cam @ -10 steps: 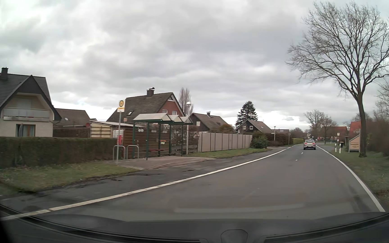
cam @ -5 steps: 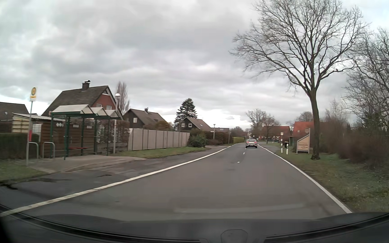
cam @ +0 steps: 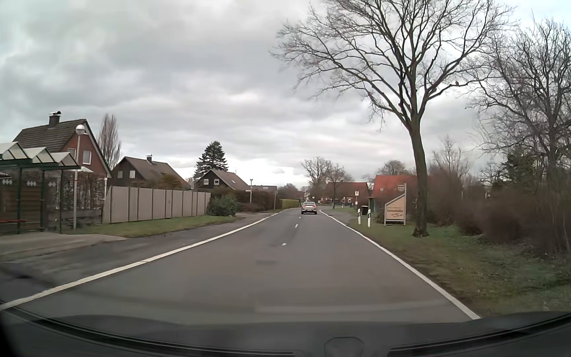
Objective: Follow the waypoints while adhering to traffic rules and regulations
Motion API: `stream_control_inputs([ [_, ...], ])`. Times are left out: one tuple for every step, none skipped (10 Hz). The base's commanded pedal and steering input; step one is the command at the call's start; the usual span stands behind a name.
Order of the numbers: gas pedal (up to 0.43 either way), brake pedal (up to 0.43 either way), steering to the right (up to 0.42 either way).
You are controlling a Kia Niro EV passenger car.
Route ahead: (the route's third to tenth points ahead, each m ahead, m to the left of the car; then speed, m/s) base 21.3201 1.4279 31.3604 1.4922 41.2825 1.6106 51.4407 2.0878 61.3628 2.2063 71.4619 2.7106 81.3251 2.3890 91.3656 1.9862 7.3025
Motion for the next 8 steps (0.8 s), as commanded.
stream_control_inputs([
  [0.52,0.0,0.04],
  [0.579,0.0,0.012],
  [0.579,0.0,-0.002],
  [0.579,0.0,-0.003],
  [0.579,0.0,-0.003],
  [0.579,0.0,-0.003],
  [0.579,0.0,-0.003],
  [0.551,0.0,-0.003],
])
